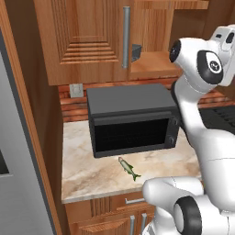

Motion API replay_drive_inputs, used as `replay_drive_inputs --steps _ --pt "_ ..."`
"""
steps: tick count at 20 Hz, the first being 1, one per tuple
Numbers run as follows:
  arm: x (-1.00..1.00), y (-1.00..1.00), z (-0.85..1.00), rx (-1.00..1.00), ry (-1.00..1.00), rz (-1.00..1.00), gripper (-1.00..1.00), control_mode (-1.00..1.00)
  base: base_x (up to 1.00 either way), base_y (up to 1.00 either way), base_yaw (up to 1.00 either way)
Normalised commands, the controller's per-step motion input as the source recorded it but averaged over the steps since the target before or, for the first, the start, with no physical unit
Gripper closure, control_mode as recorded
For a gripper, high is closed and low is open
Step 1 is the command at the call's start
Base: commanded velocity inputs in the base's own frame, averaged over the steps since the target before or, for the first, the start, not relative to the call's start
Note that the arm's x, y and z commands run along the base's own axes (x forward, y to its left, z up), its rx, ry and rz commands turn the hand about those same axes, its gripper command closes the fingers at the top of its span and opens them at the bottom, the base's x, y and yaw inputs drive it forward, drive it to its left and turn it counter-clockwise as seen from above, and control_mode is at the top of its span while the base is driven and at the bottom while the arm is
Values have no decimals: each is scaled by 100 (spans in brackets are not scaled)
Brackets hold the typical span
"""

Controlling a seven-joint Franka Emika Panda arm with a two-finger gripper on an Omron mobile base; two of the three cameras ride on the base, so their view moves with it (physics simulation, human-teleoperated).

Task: Retrieve the tupperware from the cabinet, then place the raw meat into the tupperware to avoid contamination.

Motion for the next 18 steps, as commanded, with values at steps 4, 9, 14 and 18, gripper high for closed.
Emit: replay_drive_inputs --steps 4,9,14,18 --pt "0 -6 0 2 0 0 -100 -100 0 0 0" --pt "0 0 0 0 0 5 -100 -100 0 0 0" --pt "0 4 0 0 2 12 -100 -100 0 0 0" --pt "-1 15 0 1 5 17 -100 -100 0 0 0"
